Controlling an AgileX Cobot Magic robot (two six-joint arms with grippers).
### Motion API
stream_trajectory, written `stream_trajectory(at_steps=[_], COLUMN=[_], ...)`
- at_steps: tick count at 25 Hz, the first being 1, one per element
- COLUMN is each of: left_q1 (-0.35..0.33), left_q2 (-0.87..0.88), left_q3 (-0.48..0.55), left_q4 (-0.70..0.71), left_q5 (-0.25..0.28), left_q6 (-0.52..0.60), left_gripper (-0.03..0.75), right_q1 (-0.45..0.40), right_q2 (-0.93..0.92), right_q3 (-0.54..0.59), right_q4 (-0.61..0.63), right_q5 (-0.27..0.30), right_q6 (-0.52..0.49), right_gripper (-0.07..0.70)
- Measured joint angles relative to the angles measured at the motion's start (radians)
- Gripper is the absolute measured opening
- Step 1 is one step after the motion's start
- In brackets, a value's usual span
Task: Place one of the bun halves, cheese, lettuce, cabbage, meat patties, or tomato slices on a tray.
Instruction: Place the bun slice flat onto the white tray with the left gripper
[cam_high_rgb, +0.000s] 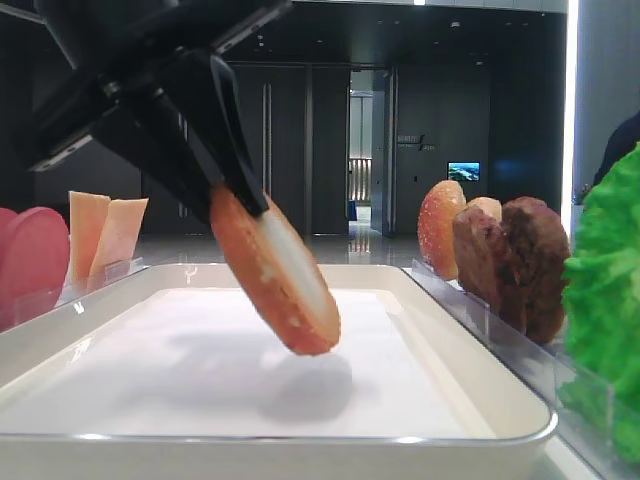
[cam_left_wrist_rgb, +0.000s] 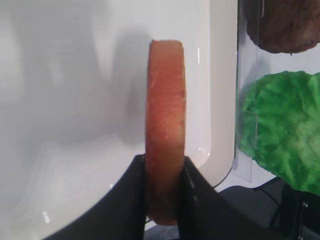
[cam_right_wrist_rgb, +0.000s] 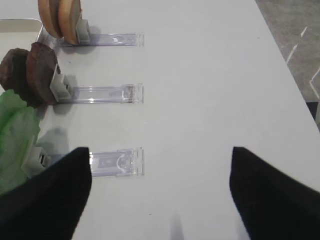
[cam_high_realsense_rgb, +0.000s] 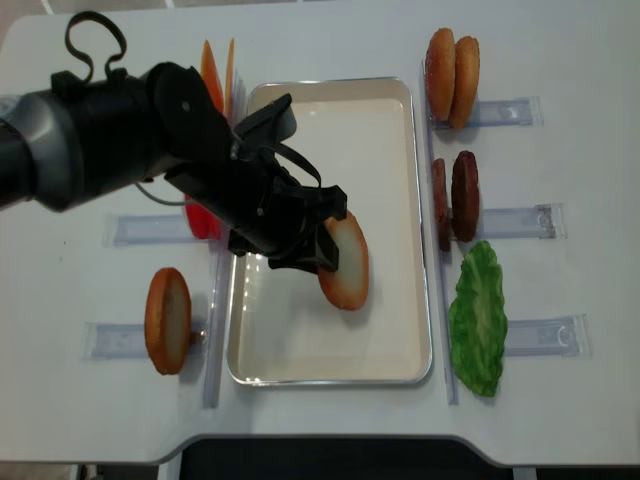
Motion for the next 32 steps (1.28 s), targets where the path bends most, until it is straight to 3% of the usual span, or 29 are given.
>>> stream_trajectory(at_steps=[20,29,32], left_q1=[0.041,0.042,0.050], left_q2=[0.064,0.064,0.064], left_q3=[-0.001,-0.003,-0.003], left_q4=[-0.011,0.065,0.090], left_q5=[0.034,0.068,0.088], left_q6=[0.045,-0.023,-0.046], left_gripper=[0.125,0.127,0.181], right_q1=[0.000,0.000,0.000], right_q2=[0.000,0.000,0.000], right_q3=[0.000,0.000,0.000], right_q4=[0.000,0.000,0.000], right_q5=[0.000,0.000,0.000], right_q6=[0.000,0.000,0.000], right_gripper=[0.541,0.541,0.541])
